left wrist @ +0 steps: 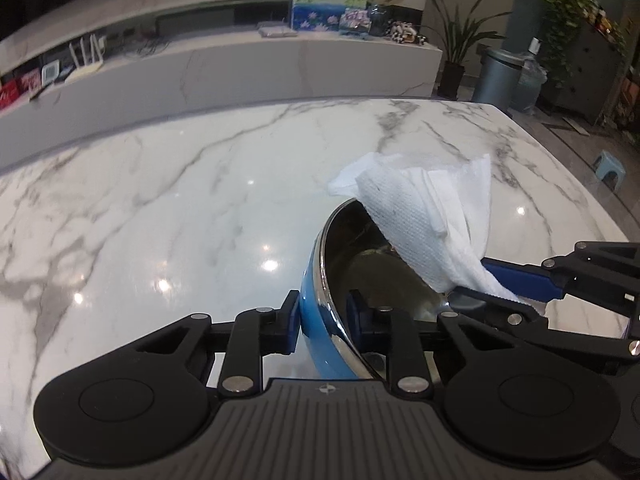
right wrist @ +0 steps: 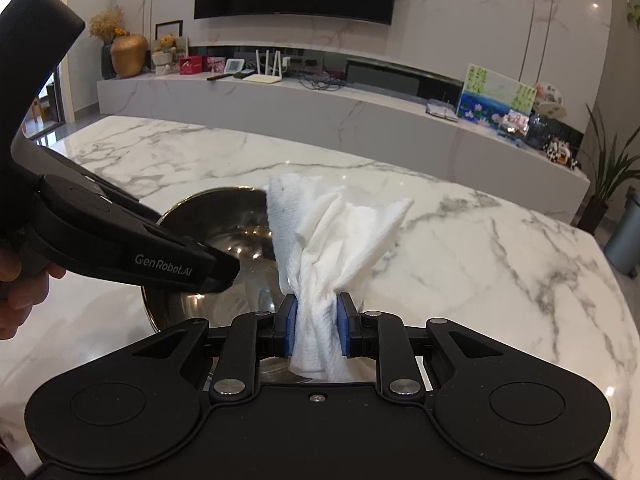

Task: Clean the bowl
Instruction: 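Lift the cloth with the right gripper into the bowl while the left gripper grasps the bowl rim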

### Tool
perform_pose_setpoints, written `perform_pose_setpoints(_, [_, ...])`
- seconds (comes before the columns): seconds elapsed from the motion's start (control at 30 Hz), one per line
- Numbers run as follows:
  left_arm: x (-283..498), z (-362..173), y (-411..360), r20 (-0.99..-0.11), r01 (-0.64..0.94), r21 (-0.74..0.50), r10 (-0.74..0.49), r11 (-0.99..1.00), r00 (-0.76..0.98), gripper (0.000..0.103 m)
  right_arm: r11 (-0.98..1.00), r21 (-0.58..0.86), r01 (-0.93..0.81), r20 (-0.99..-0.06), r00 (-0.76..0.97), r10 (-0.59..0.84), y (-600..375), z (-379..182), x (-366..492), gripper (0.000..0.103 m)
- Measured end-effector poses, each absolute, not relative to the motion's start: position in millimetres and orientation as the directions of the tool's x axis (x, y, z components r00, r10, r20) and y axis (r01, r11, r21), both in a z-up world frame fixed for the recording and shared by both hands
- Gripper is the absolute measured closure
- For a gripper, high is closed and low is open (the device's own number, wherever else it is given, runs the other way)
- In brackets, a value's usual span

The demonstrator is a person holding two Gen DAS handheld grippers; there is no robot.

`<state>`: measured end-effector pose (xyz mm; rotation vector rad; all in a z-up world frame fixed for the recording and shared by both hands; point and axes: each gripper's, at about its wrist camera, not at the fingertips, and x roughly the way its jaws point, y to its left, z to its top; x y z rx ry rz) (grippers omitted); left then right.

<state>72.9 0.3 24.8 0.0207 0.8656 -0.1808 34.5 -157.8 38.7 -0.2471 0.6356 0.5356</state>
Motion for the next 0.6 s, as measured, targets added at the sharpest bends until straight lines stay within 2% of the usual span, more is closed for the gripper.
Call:
perform_pose_setpoints(0.43, [72.4,25.3,0.9,-0.757,0.176,-0.073,-0.169,0.982,0.631,0.086,0.763,0.126,-0.634,-0.669,0.514,0.537,-149.4,27.4,34.2,0.084])
perform_pose_setpoints(0.6, [70.4,26.6,0.3,-0.753,0.187,-0.063,-0.17,0.98,0.635,0.085,0.762,0.107,-0.638,-0.687,0.506,0.521,-143.4,26.1,32.1,0.084])
